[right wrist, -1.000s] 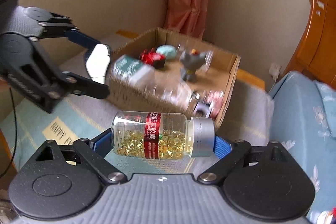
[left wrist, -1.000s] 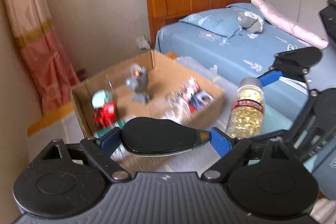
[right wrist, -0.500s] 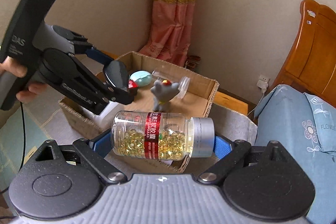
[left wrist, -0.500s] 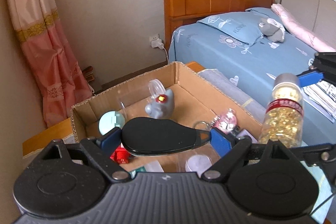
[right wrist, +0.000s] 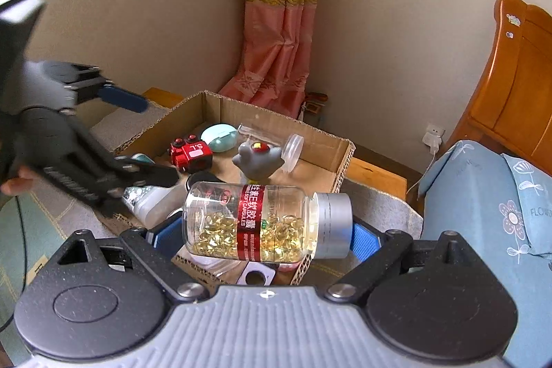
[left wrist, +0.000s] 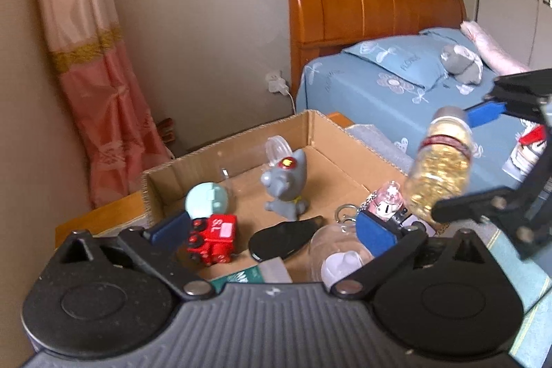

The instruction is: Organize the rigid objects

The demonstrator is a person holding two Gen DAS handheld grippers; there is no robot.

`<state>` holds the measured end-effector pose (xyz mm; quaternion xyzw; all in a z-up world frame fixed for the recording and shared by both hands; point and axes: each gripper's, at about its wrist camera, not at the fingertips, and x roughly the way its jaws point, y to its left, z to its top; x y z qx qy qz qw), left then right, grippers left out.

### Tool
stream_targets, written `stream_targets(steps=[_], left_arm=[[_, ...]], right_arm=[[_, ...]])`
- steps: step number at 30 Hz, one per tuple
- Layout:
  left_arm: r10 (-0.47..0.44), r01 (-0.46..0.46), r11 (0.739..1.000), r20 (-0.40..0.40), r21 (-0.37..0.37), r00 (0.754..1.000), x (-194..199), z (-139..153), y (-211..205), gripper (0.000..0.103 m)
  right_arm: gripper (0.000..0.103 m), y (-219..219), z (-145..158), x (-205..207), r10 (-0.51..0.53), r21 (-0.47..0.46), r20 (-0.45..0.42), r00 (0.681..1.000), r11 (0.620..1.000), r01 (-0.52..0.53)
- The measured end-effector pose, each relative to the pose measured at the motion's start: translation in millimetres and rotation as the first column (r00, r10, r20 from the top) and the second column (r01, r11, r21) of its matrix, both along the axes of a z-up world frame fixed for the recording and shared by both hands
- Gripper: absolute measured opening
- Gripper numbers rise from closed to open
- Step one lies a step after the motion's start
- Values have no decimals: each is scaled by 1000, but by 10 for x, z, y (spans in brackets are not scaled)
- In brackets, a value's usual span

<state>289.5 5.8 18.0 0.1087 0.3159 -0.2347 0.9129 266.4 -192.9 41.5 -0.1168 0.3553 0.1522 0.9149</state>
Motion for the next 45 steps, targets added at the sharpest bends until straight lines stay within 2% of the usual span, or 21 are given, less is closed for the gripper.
stream_targets(steps=[6,13,16,18,22,25,30,32,35,39,42,45], left_arm=[[41,-40,998,21,-53,999,-197,74,188,102],[75,-74,993,10,-96,997,-361,37,294,102],[92,-91,991,5,-93,996,-416,8,300,102],[104,-103,991,4,-83,995,-445,-7,295,102],[130,-128,987,11,-94,991,-523,-20,323,102],[153,-152,984,11,-89,988,-612,-17,330,102],[212,-210,977,48,-45,976,-826,24,312,102],[241,-240,970,25,-21,970,-907,17,301,102],[268,-267,963,-22,16,963,-998,-27,269,102],[324,-321,945,-66,57,944,-1133,-75,233,102],[336,-333,942,-93,48,937,-1245,-49,235,102],[347,-346,938,-89,31,933,-1345,25,239,102]], right_arm=[[97,47,-68,325,36,-11,-23,999,999,-36],[97,205,-309,848,84,-193,-53,995,977,-92],[97,225,-406,1039,63,-232,-80,995,970,-80],[102,233,-457,1050,43,-259,-84,996,964,-64],[103,225,-375,766,53,-221,-54,997,973,-63],[103,237,-291,561,-14,-215,-59,998,977,1],[103,238,-144,104,-109,-113,-106,988,989,97],[103,250,-115,-100,-150,-73,-115,982,987,142],[103,259,-109,-401,-262,-23,-118,958,965,261],[103,272,-145,-748,-390,55,-126,912,915,399],[103,297,-153,-961,-430,112,-140,892,888,446],[103,385,-133,-1113,-459,99,-118,881,877,470]])
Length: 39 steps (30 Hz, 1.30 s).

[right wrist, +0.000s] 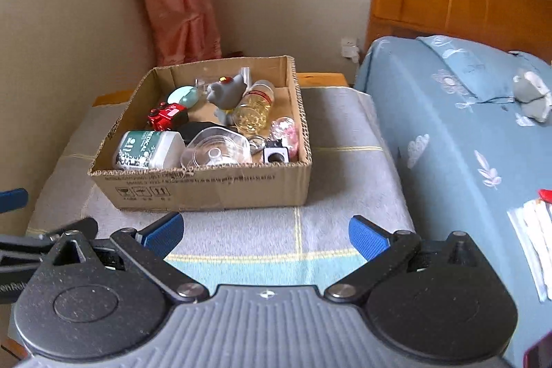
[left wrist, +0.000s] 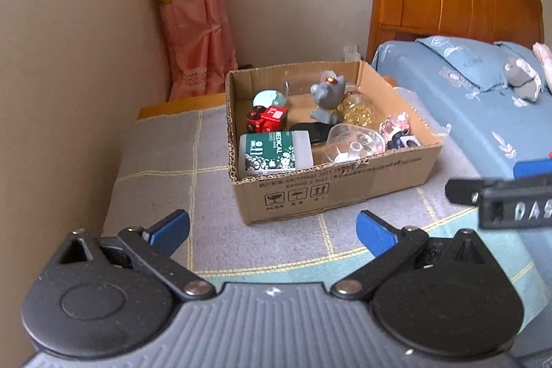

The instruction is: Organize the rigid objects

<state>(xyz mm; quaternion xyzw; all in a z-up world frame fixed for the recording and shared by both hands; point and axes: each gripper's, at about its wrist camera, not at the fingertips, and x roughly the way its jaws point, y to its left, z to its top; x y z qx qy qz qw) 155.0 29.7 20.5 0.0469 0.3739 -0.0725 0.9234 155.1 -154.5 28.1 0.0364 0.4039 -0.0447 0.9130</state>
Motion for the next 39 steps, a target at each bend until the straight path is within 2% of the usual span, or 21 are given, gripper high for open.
stream_targets(steps=[5,12,39], left_arm=[[25,-26,1000,27,12,999,-115,124,9,102],[60,-61,998,47,23,997,-159,209,21,102],[63,-65,997,48,34,997,-170,233,-14,102]], right_arm=[[103,84,79,-150,-17,-46,45,999,999,19],[103,103,125,-209,-18,-38,70,997,999,20],[103,122,143,-253,-7,-39,77,997,999,10]])
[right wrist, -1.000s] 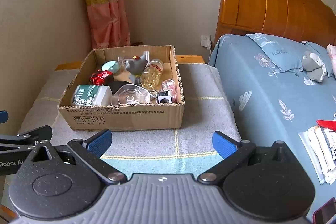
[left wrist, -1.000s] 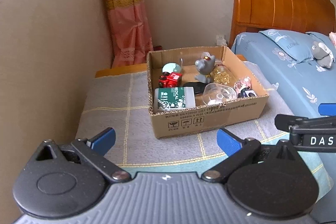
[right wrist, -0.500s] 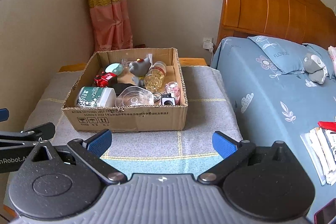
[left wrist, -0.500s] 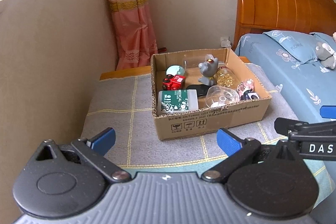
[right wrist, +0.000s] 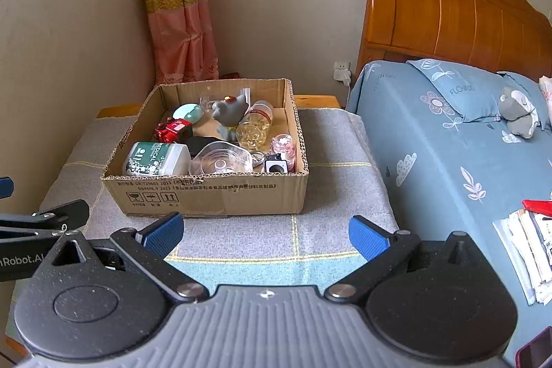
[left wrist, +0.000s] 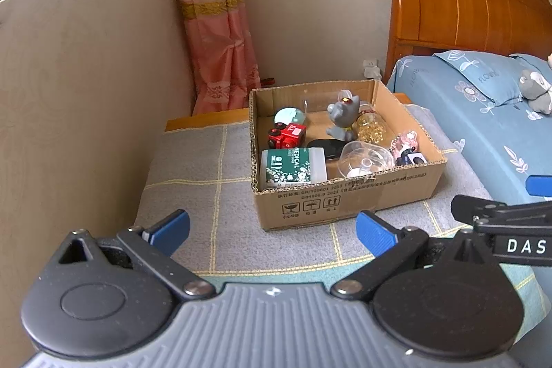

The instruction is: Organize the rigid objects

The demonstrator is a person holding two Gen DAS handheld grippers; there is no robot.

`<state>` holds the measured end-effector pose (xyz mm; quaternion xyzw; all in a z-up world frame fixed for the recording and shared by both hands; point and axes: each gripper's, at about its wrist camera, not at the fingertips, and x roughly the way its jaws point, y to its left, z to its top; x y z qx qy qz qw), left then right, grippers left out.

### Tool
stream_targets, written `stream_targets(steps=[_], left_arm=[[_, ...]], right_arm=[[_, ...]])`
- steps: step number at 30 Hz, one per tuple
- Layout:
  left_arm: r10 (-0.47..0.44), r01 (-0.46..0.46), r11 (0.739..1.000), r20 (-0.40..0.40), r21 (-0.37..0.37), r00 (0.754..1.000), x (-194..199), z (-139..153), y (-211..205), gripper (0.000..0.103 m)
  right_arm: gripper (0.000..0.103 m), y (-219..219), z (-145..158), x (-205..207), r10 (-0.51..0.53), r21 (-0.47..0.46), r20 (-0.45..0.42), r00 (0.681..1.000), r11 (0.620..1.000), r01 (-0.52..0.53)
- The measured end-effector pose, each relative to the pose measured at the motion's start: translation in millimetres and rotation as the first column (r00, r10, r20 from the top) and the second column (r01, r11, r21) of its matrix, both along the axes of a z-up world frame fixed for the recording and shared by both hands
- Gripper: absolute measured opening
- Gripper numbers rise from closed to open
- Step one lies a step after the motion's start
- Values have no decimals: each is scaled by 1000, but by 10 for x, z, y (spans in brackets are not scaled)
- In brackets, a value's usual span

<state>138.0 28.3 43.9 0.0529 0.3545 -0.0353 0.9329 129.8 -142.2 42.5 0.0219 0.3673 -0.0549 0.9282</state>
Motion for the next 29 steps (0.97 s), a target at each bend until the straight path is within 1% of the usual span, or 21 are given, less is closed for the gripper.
stream_targets(steps=[29], left_arm=[[0,1,1000,-9,8,1000,14,-7,-24,102]], right_arm=[[103,-45,23,-4,1,-1,5,1000,1000,-1]])
